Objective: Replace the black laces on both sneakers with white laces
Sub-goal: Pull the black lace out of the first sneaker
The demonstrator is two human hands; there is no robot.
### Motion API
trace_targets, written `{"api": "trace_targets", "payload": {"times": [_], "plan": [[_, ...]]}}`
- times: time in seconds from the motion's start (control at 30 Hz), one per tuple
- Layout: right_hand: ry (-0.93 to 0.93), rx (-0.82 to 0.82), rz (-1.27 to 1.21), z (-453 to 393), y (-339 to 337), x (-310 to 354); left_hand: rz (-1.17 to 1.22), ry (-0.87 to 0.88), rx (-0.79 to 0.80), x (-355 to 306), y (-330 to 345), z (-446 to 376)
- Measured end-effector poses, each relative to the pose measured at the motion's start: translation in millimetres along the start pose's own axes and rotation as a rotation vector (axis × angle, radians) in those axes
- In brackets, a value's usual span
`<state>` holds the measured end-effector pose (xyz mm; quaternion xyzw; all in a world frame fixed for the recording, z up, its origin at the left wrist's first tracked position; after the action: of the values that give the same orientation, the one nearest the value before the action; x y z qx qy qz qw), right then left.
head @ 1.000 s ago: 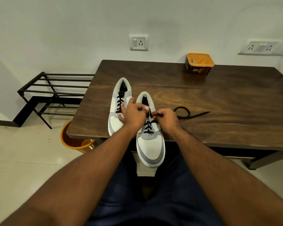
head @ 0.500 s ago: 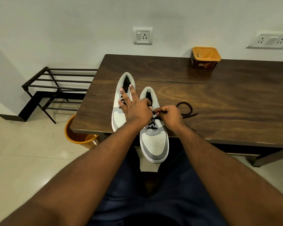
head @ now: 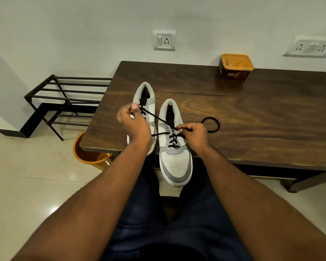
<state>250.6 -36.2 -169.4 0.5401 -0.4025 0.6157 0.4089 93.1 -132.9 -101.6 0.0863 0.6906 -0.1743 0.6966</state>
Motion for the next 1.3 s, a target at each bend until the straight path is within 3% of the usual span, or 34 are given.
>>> {"api": "trace_targets", "payload": {"times": [0.07,0.17,0.23,0.33,0.4,0.5,0.63,0.83,1.03,1.1,1.17,1.23,1.3], "plan": [[0.002,-0.002,0.003,1,0,1,-0.300,0.243,-0.025,-3,-3,4],[-0.002,0.002,0.008,1,-1,1,-0.793,0.668,0.276,-3,19,18],[-0.015,0.010,0.018,1,0,1,-1.072,0.724,0.484,4,33,24],[-0.014,0.006,0.037,-1,-2,0,-1.294,0.668,0.594,11,46,26],[-0.010,0.012,0.034,-1,-2,1,-1.248,0.675,0.616,11,49,25],[-0.009,0.010,0.043,-1,-3,2,-0.975,0.572,0.580,9,44,20],[-0.011,-0.008,0.042,-1,-2,3,-0.620,0.370,0.353,10,27,11],[-0.018,-0.010,0.065,-1,-1,2,-0.359,0.317,0.093,22,10,-4],[-0.024,-0.026,0.064,1,-1,3,-0.051,-0.008,-0.196,26,-16,-21],[-0.017,-0.025,0.059,2,-1,4,-0.211,-0.051,-0.202,25,-22,-33],[-0.015,-0.033,0.059,4,0,6,-0.583,-0.030,-0.048,23,-22,-32],[-0.032,-0.039,0.087,6,3,8,-0.879,0.225,0.128,21,-16,-22],[-0.046,-0.014,0.118,10,6,11,-0.996,0.548,0.406,21,-1,-6]]}}
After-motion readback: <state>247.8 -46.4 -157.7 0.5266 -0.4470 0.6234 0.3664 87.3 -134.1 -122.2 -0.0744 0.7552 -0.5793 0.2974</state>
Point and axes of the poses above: each hand's wrist, its own z-axis away from the middle knuckle, its own y-axis out of the palm, x = y × z, the point moved 3 cm from there along -z, towards the middle knuckle, and after that the axes turned 14 degrees about -z, right-handed, at the moved point
